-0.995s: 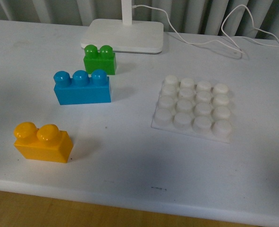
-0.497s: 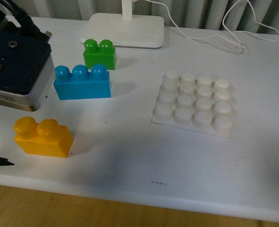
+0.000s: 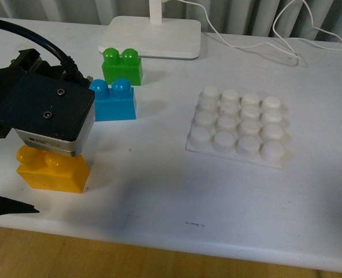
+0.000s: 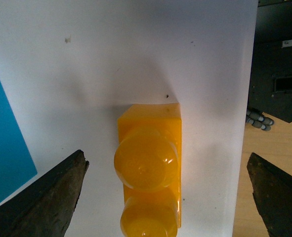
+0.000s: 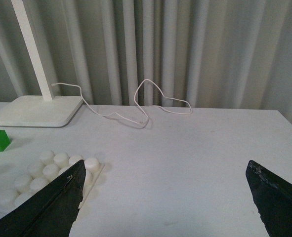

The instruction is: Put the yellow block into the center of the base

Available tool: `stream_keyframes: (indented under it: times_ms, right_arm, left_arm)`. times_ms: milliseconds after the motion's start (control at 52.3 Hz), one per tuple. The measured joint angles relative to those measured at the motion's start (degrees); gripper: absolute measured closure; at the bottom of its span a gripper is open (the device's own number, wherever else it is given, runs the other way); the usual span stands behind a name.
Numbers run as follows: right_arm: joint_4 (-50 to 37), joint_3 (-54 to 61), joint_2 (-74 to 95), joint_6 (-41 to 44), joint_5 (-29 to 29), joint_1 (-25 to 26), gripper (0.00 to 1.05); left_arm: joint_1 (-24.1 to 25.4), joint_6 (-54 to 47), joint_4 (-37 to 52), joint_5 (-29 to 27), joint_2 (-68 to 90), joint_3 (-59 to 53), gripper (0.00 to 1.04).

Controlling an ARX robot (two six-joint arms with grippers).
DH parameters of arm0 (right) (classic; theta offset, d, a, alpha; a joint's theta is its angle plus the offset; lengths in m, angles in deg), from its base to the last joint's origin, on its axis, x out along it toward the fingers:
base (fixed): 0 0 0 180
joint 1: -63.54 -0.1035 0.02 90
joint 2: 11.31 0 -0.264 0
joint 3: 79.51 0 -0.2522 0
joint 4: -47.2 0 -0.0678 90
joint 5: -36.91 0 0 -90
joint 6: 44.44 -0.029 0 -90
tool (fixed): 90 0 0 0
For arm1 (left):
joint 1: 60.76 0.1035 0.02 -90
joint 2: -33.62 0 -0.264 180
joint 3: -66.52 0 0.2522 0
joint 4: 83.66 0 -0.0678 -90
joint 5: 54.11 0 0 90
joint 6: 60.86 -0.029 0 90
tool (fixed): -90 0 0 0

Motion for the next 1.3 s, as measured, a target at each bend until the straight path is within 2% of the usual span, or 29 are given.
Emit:
stream_keyframes:
  times_ms: [172,306,344,383,421,784,861,1205,1301]
  right_arm:
    - [0.0,0.0,0.0,0.0,0.0,0.0,0.09]
    - [0.0,0.0,0.0,0.0,0.0,0.0,0.09]
    - [0.0,0.0,0.0,0.0,0.0,0.0,0.09]
    - [0.0,0.0,0.0,0.0,0.0,0.0,0.09]
    - [0.0,0.0,0.0,0.0,0.0,0.0,0.09]
    - [0.0,0.0,0.0,0.0,0.0,0.0,0.09]
    - [0.0,0.0,0.0,0.0,0.0,0.0,0.09]
    - [0.0,0.0,0.0,0.0,0.0,0.0,0.09]
    - [0.0,0.0,0.0,0.0,0.0,0.0,0.09]
  left_arm:
    - [0.2,0.0,0.5,-0.5,1.5,0.5,0.08]
    - [0.3,0.1,0.8,-0.7,2.3,0.8,0.23]
    - [0.3,0.2,0.9,-0.9,2.4,0.9,0.21]
    - [0.3,0.2,0.9,-0.9,2.5,1.0,0.12]
    - [0.4,0.1,0.9,-0.9,2.6,1.2,0.08]
    - [0.3,0.1,-0.6,-0.9,2.6,3.0,0.07]
    - [0.3,0.2,-0.7,-1.0,2.6,3.1,0.15]
    - [0.0,0.2,-0.9,-1.5,2.6,3.4,0.67]
    - [0.0,0.2,-1.3,-1.5,2.6,3.6,0.75]
